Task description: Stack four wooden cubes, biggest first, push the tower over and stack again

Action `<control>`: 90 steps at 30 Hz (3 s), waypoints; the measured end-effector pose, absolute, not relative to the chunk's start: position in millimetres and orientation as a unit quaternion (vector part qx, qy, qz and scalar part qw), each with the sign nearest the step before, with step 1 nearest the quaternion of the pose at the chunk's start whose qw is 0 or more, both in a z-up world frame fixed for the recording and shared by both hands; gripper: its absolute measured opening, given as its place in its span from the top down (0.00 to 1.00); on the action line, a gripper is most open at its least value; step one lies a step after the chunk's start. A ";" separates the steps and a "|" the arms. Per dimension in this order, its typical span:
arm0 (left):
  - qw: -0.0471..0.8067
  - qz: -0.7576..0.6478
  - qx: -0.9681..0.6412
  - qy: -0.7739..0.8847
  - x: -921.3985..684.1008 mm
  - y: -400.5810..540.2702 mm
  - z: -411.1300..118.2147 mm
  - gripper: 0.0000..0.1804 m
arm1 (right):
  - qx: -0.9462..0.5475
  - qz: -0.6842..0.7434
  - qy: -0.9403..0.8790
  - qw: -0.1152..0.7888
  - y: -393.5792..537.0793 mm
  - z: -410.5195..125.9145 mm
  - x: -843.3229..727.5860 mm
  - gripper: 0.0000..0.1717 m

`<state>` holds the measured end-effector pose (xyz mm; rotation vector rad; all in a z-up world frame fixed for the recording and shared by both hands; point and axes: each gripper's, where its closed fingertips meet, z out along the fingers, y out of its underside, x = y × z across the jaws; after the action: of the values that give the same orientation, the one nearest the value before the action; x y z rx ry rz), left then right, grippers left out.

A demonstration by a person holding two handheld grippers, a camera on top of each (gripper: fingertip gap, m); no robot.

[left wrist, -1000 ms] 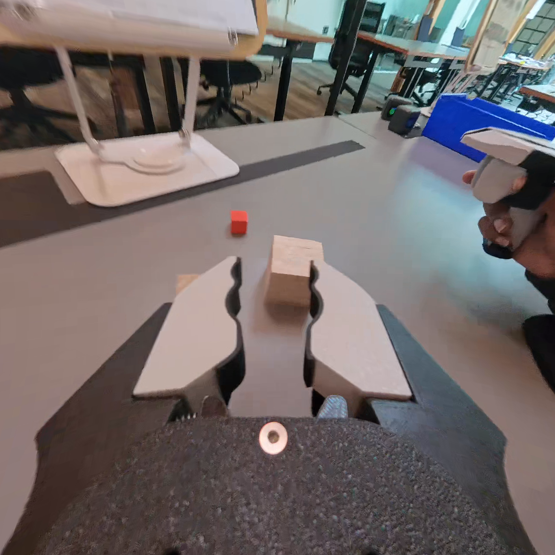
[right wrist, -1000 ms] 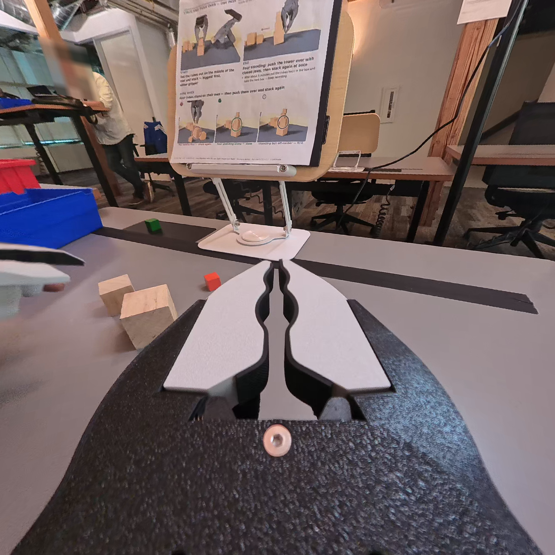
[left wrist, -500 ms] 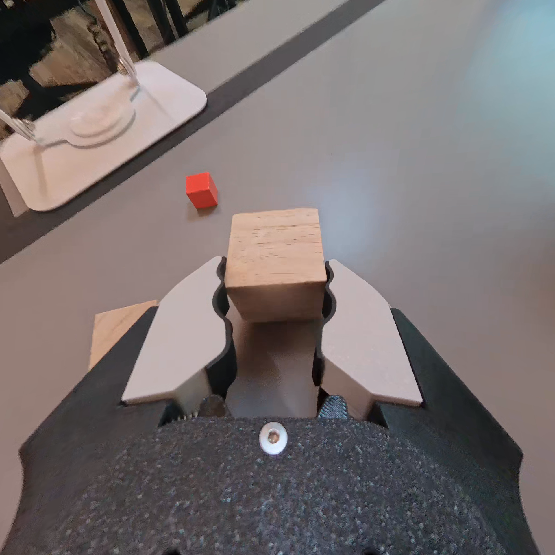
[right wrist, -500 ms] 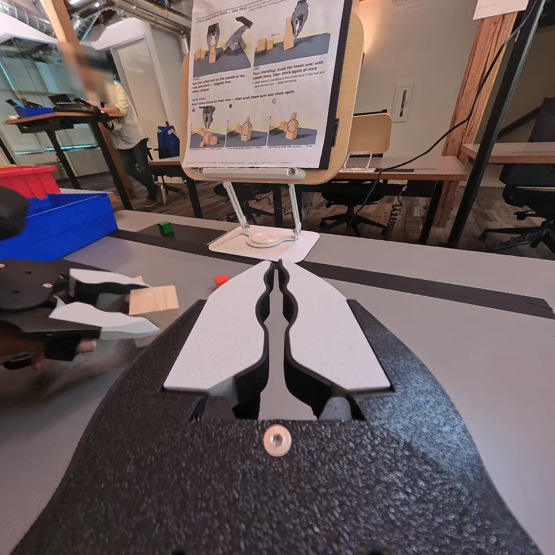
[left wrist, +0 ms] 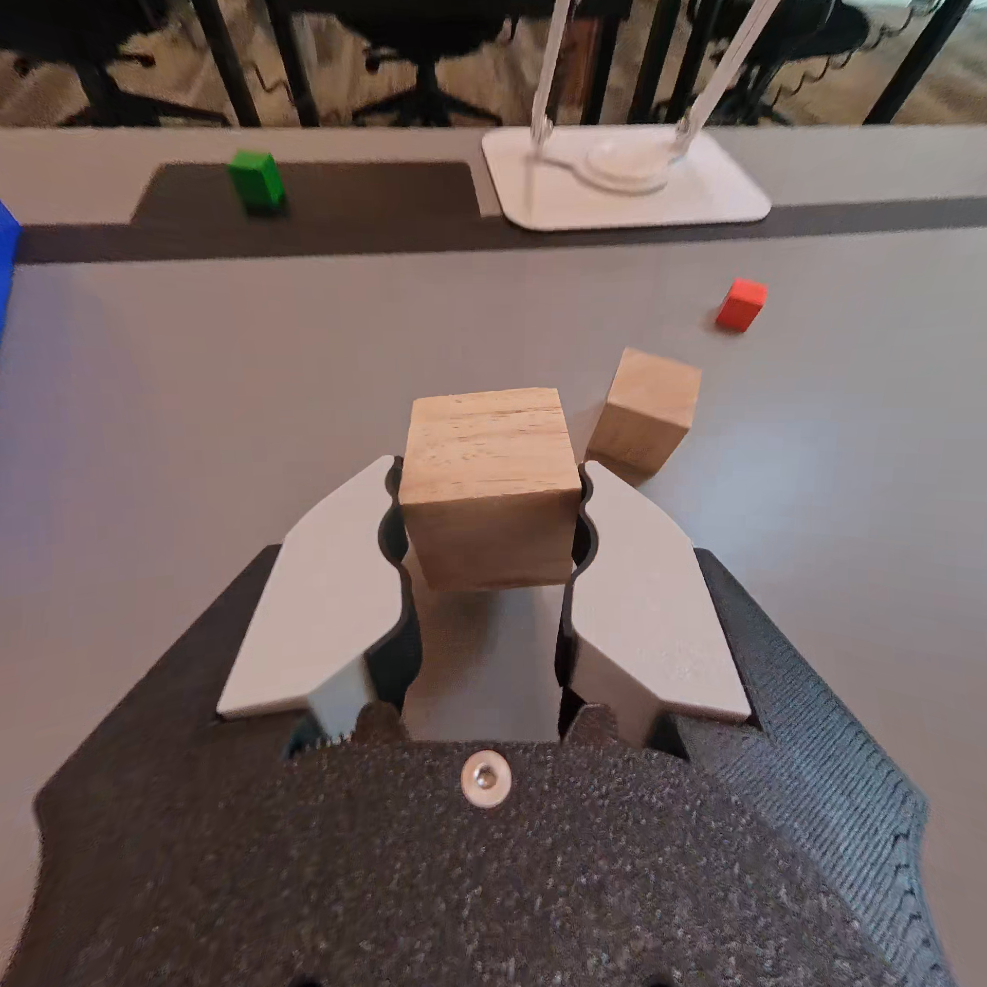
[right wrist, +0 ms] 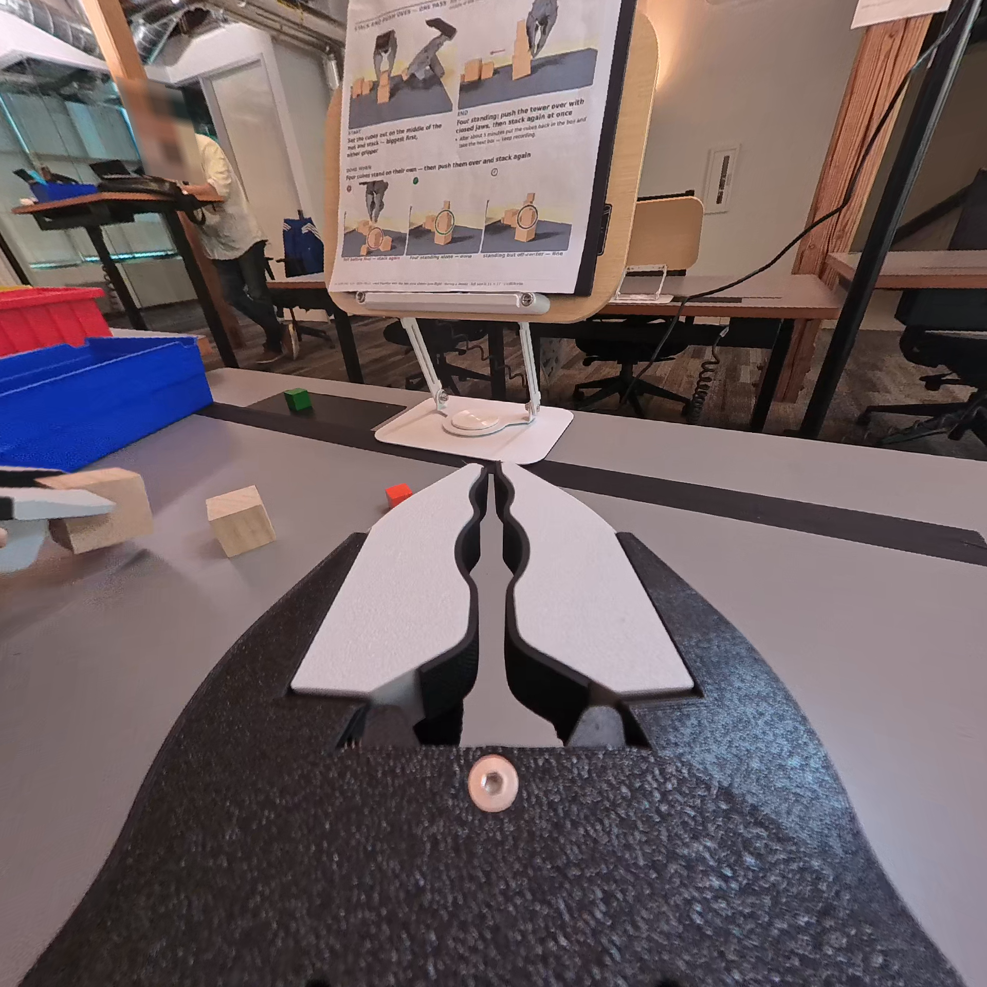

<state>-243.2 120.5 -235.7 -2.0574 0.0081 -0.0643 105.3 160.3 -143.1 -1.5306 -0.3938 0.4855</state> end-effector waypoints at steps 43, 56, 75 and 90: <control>0.388 -0.008 -0.879 0.276 -191.0 136.8 -215.8 0.62 | -0.691 0.217 -0.183 0.665 161.3 -150.2 102.3 0.99; 0.176 0.046 -0.919 0.349 -162.9 177.3 -265.8 0.61 | -0.690 0.225 -0.178 0.665 161.3 -146.6 105.9 0.98; 0.499 -0.414 -0.658 0.382 -186.1 115.1 -138.7 0.74 | -0.693 0.227 -0.187 0.658 160.3 -150.7 101.6 0.98; 0.494 -0.413 -0.658 0.391 -206.7 112.7 -210.3 0.74 | -0.706 0.214 -0.204 0.643 161.8 -166.5 93.2 0.99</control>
<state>-206.7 112.7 -210.3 -1.5948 0.9489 -1.0026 93.2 161.8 -166.5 -1.6090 -0.4649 0.4875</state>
